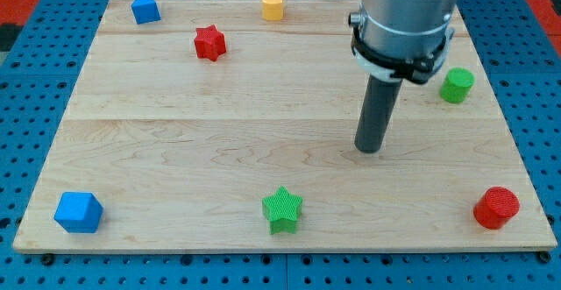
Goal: Slide the green star towards the blue cube
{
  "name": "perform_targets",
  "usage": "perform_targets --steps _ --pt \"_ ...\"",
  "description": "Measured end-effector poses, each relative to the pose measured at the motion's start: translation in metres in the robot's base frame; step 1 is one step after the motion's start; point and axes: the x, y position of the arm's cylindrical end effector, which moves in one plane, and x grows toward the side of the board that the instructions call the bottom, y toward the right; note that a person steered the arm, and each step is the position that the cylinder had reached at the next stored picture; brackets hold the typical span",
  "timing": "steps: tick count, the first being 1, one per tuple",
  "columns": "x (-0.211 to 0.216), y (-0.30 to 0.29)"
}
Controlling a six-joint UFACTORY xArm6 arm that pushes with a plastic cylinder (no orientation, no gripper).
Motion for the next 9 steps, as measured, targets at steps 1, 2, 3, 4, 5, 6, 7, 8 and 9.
perform_targets --steps 1,2,3,4,5,6,7,8,9 --pt "0.055 -0.015" --pt "0.078 -0.061" --pt "0.082 -0.128" --pt "0.083 -0.167" --pt "0.083 -0.162" --pt "0.083 -0.165" --pt "0.082 -0.167" --pt "0.082 -0.153" --pt "0.082 -0.149"
